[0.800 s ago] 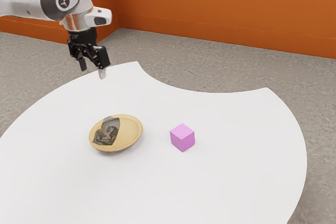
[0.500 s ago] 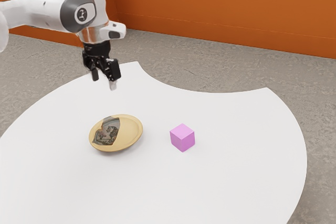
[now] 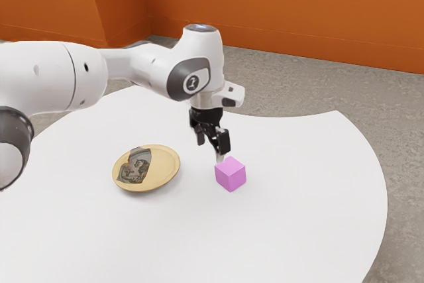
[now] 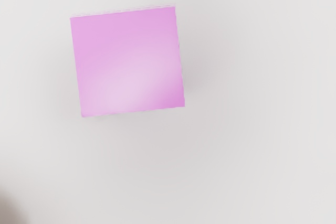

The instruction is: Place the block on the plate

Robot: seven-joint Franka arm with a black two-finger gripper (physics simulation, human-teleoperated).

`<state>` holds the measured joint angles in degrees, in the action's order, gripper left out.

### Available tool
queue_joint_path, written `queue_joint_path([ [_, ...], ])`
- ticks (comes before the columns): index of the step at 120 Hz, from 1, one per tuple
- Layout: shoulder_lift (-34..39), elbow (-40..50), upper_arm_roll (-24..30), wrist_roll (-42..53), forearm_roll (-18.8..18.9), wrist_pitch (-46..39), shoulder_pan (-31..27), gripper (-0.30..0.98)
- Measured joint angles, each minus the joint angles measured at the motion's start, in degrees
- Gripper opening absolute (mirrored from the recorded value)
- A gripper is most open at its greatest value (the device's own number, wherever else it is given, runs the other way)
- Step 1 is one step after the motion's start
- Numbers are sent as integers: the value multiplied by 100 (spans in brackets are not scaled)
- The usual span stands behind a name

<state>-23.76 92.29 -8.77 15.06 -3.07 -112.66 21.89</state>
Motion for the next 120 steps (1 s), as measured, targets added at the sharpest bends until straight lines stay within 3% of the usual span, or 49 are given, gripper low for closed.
queue_joint_path([
  [39, -1109, -619, -2, -615, -176, -526, 19, 69],
  [120, -1470, -600, 230, -1224, 5, -1192, -306, 69],
])
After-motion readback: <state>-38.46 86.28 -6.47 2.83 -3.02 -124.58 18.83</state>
